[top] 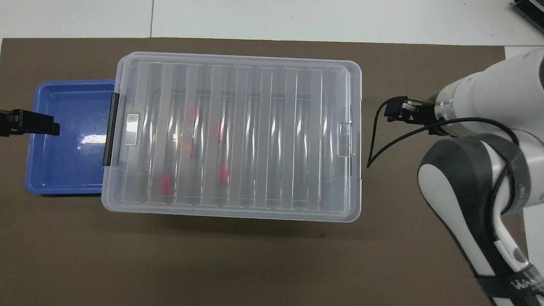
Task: Place red block in blue tray from box
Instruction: 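Move the right gripper to the edge of the clear lid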
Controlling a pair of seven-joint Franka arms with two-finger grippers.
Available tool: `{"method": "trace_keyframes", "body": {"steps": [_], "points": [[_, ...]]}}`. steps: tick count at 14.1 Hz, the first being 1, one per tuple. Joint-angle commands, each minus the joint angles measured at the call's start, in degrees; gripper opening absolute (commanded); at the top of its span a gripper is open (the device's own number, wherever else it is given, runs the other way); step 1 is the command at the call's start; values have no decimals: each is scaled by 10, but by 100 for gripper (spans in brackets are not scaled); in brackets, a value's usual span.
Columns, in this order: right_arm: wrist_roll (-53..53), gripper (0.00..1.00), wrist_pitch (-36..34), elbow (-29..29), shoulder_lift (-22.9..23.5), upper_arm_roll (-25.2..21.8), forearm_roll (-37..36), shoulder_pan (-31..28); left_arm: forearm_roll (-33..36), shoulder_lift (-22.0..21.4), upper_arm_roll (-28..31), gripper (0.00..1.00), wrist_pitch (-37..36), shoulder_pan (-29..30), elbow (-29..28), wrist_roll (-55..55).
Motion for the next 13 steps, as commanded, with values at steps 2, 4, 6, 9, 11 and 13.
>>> {"method": "trace_keyframes", "body": {"steps": [2, 4, 6, 9, 11, 13], "points": [[26, 98, 25, -18, 10, 0, -7, 35, -2, -16, -2, 100, 4, 6, -17, -3], [26, 98, 59, -57, 2, 0, -7, 44, -2, -16, -2, 100, 4, 6, -17, -3], [18, 98, 70, -94, -14, 0, -8, 46, -2, -16, -2, 100, 4, 6, -17, -3], [1, 98, 58, -105, -21, -1, -9, 44, -2, -16, -2, 100, 4, 6, -17, -3], [-24, 98, 52, -111, -27, -1, -9, 38, -2, -16, -2, 100, 4, 6, -17, -3], [-48, 98, 49, -126, -36, -2, -10, 29, -2, -16, -2, 100, 4, 6, -17, -3]]}}
